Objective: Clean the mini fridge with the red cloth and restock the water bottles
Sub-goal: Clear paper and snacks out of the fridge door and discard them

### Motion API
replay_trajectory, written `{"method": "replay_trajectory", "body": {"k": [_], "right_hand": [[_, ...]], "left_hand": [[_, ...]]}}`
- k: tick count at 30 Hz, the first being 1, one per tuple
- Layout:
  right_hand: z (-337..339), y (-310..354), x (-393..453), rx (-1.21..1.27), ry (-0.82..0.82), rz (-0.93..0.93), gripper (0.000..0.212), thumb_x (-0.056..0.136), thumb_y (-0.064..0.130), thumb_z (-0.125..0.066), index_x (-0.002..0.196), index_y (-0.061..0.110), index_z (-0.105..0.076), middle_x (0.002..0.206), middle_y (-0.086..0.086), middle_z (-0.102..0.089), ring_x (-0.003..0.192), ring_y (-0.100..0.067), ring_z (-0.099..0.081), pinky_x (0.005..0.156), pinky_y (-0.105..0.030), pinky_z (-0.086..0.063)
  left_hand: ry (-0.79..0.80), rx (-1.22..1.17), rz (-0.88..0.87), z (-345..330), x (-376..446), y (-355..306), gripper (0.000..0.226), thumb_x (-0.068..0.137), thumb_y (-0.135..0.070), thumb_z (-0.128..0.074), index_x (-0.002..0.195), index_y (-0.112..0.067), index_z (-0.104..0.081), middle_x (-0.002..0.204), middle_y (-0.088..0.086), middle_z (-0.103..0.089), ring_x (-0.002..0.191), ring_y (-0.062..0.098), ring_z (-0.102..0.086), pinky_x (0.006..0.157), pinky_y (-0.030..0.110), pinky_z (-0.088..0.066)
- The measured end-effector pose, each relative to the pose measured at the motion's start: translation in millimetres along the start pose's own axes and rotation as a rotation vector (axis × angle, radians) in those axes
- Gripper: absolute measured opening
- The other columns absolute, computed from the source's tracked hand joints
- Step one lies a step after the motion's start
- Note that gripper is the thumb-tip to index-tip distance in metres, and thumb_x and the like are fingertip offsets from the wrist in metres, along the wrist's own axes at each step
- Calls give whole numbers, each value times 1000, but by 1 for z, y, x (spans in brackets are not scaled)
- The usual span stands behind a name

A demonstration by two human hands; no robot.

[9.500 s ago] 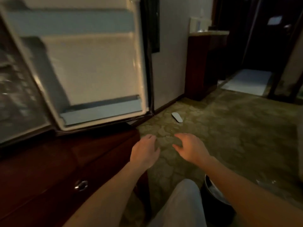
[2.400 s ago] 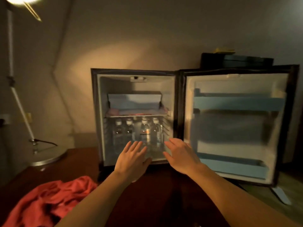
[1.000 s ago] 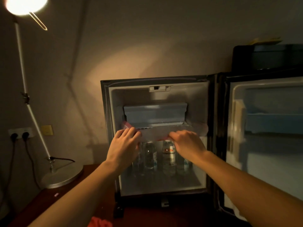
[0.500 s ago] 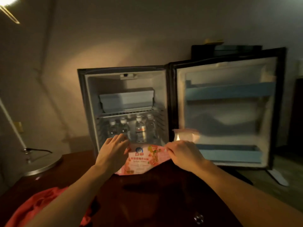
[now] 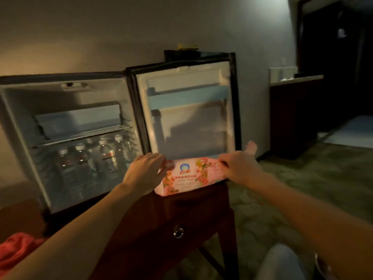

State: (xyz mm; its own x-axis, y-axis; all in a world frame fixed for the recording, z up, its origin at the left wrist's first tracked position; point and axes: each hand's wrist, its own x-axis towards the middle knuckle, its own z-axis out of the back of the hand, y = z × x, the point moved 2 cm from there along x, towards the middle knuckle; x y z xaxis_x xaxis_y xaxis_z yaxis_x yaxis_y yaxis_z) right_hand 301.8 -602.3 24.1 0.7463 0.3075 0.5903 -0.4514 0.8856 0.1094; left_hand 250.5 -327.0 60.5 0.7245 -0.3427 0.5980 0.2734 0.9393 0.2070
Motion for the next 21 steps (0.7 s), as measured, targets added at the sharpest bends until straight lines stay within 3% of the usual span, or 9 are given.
{"method": "replay_trajectory", "body": {"k": [4, 8, 10, 13, 17, 21], "right_hand": [[-10, -61, -41, -31, 113, -144, 22, 94, 30, -47, 94, 20, -67, 85, -1, -69, 85, -21, -64, 90, -42, -41], [-18, -110, -85, -38, 186, -282, 23, 96, 35, -44, 94, 24, -64, 84, 4, -65, 82, -17, -60, 92, -45, -38], [-21, -134, -108, -57, 228, -330, 25, 99, 37, -42, 97, 24, -63, 89, 6, -65, 82, -13, -60, 81, -36, -42], [-19, -171, -142, -49, 242, -390, 26, 99, 39, -42, 82, 23, -54, 81, 6, -62, 73, -12, -59, 62, -26, -36], [-14, -224, -187, -71, 236, -550, 22, 95, 36, -47, 82, 21, -57, 77, 4, -62, 73, -18, -61, 62, -31, -44], [-15, -267, -234, -160, 216, -681, 21, 93, 34, -47, 90, 21, -62, 84, 1, -67, 79, -23, -64, 65, -34, -47]], "left_hand": [[74, -89, -79, -31, 31, -55, 28, 96, -40, -54, 112, -19, -61, 112, 2, -67, 105, 28, -62, 81, 36, -46], [160, -171, -208, -79, 56, -110, 29, 99, -48, -44, 106, -24, -60, 105, 0, -66, 98, 26, -62, 79, 37, -48], [218, -186, -267, -104, 65, -143, 28, 100, -46, -40, 105, -25, -58, 102, -2, -64, 93, 22, -60, 76, 36, -46], [272, -233, -370, -134, 76, -192, 24, 100, -43, -40, 106, -26, -55, 101, -4, -62, 94, 19, -57, 74, 33, -41], [332, -295, -472, -167, 93, -261, 22, 97, -40, -49, 111, -27, -59, 102, -8, -64, 92, 16, -59, 71, 29, -43], [363, -364, -524, -207, 98, -328, 20, 94, -39, -52, 101, -23, -60, 94, -6, -64, 82, 15, -61, 71, 33, -51]]}}
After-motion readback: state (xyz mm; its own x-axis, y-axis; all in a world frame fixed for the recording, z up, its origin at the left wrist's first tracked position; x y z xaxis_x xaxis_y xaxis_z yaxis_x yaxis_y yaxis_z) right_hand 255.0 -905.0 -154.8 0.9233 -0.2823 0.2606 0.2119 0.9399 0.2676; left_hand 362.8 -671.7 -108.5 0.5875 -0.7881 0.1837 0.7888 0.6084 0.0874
